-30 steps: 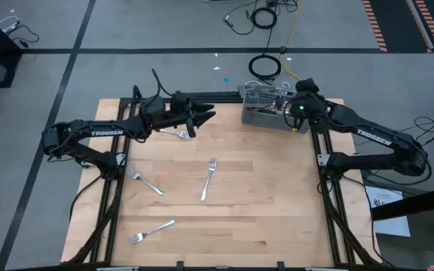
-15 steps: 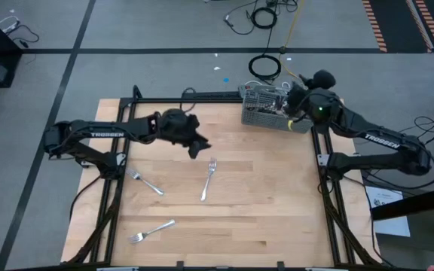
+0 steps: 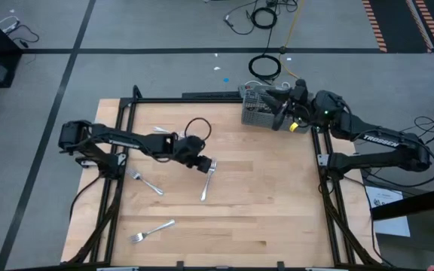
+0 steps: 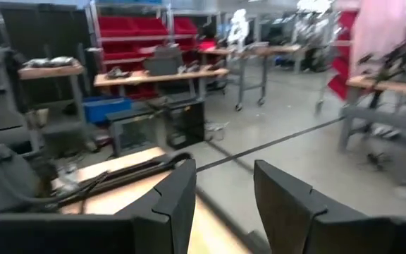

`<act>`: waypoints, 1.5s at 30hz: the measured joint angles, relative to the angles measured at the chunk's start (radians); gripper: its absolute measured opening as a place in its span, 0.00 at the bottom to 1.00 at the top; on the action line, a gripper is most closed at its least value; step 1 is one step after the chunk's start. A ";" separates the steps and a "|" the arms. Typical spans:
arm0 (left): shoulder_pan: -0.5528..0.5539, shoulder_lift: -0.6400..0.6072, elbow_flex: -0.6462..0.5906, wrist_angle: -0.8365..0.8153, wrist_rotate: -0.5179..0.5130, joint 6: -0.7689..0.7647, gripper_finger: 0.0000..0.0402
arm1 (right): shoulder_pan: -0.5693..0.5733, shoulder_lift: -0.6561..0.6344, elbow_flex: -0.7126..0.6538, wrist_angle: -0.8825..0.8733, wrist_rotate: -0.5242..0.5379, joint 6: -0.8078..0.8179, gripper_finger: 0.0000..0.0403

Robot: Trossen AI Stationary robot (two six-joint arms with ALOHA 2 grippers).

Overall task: Sort silverware
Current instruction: Put the silver spoon into the silverware basket

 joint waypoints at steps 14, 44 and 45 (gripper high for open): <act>-0.198 0.138 0.025 -0.052 -0.246 -0.248 0.44 | 0.047 0.003 0.000 -0.032 -0.048 0.030 0.33; -0.304 0.374 0.227 -0.235 -0.429 0.068 0.09 | 0.065 -0.004 0.000 -0.237 -0.048 0.133 0.33; -0.303 0.374 0.227 -0.235 -0.433 0.096 0.05 | 0.065 -0.004 0.000 -0.237 -0.048 0.138 0.33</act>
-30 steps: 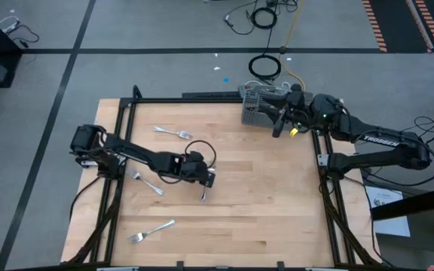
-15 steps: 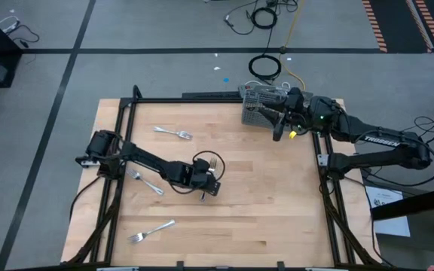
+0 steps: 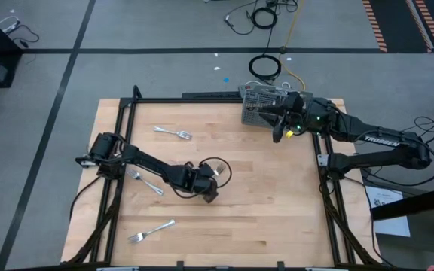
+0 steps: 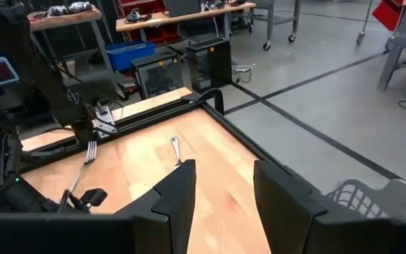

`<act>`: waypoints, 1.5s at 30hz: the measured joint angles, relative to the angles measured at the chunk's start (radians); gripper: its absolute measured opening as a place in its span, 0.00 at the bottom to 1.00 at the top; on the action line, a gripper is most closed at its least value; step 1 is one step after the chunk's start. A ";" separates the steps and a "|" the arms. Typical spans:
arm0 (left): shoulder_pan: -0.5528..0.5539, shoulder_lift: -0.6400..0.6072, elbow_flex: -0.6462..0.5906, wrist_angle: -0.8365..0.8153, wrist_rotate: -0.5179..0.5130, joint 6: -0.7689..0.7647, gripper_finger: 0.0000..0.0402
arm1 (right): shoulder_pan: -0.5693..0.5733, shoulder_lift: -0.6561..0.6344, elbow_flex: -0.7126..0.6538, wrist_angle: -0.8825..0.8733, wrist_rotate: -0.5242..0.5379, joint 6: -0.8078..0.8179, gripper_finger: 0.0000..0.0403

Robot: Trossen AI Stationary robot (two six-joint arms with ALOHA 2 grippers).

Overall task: Sort silverware
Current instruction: Put the silver spoon into the silverware basket

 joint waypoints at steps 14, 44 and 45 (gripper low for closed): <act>0.153 -0.210 0.000 0.096 0.009 0.447 0.02 | 0.000 0.000 0.000 0.017 0.000 0.174 0.33; 0.381 -0.031 0.284 1.106 0.430 0.465 0.01 | 0.078 -0.344 0.000 -0.177 -0.048 0.246 0.34; 0.381 -0.016 0.327 1.107 0.457 0.465 0.01 | 0.078 -0.341 0.000 -0.173 -0.049 0.242 0.35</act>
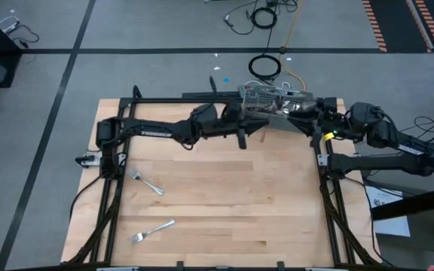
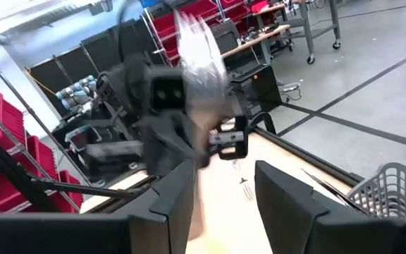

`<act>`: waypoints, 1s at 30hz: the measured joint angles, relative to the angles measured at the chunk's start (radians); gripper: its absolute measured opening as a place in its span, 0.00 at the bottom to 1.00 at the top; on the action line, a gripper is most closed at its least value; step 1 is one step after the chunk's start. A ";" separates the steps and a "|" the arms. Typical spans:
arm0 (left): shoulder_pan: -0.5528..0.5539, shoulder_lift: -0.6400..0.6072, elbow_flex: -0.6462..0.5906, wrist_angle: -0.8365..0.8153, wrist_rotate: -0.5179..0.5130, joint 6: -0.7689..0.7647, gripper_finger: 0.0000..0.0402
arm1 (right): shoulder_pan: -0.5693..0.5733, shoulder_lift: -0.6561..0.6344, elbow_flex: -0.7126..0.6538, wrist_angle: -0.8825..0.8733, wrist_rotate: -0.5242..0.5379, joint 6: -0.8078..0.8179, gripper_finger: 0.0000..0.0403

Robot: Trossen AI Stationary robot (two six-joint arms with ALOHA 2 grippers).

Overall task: Sort silverware
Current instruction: Put the silver spoon into the silverware basket

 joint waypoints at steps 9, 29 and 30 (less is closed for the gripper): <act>0.035 0.034 0.198 -0.036 0.263 0.017 0.01 | 0.000 0.027 -0.001 0.160 -0.073 -0.045 0.52; 0.103 -0.396 0.174 -1.735 0.181 0.628 0.01 | 0.094 0.002 -0.008 -0.186 -0.165 0.175 0.52; 0.096 -0.424 0.168 -1.727 0.160 0.595 0.01 | 0.098 0.004 -0.008 -0.183 -0.163 0.152 0.52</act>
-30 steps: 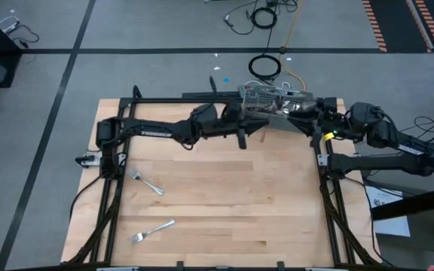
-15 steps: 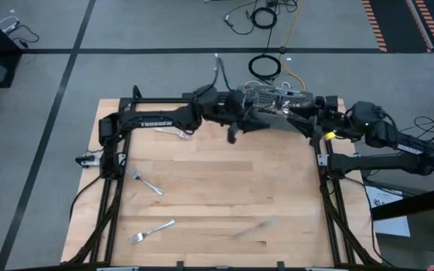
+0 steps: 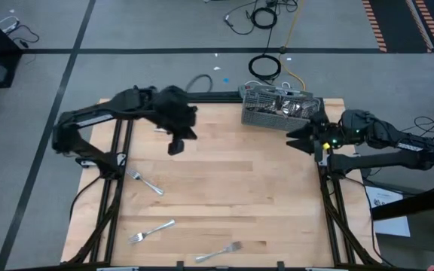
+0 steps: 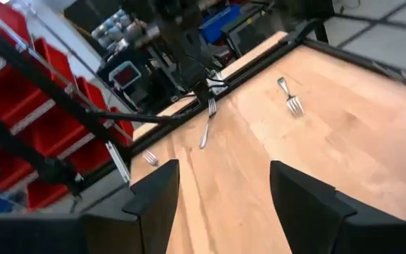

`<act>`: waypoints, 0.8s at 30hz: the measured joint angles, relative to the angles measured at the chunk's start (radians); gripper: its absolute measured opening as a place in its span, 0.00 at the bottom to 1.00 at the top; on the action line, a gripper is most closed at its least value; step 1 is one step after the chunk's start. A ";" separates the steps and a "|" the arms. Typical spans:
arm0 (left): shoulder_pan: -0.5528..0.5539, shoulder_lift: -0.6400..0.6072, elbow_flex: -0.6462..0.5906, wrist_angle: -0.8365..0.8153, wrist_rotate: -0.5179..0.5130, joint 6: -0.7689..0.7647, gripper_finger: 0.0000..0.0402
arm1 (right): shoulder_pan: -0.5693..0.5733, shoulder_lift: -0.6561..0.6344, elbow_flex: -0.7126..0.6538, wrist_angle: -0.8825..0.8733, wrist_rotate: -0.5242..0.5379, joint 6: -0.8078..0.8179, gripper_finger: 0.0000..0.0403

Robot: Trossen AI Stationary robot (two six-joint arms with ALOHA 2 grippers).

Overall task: Sort silverware
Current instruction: Put the silver spoon into the silverware basket

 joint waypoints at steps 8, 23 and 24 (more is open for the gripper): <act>-0.103 -0.109 -0.013 0.062 -0.160 -0.228 0.01 | 0.007 0.015 0.000 0.055 -0.022 -0.084 0.52; -0.553 0.023 -0.233 0.262 -0.211 -0.564 0.01 | 0.130 0.254 -0.001 0.107 -0.150 -0.112 0.52; -0.585 0.043 -0.244 0.273 -0.217 -0.590 0.01 | 0.137 0.264 -0.001 0.111 -0.150 -0.112 0.52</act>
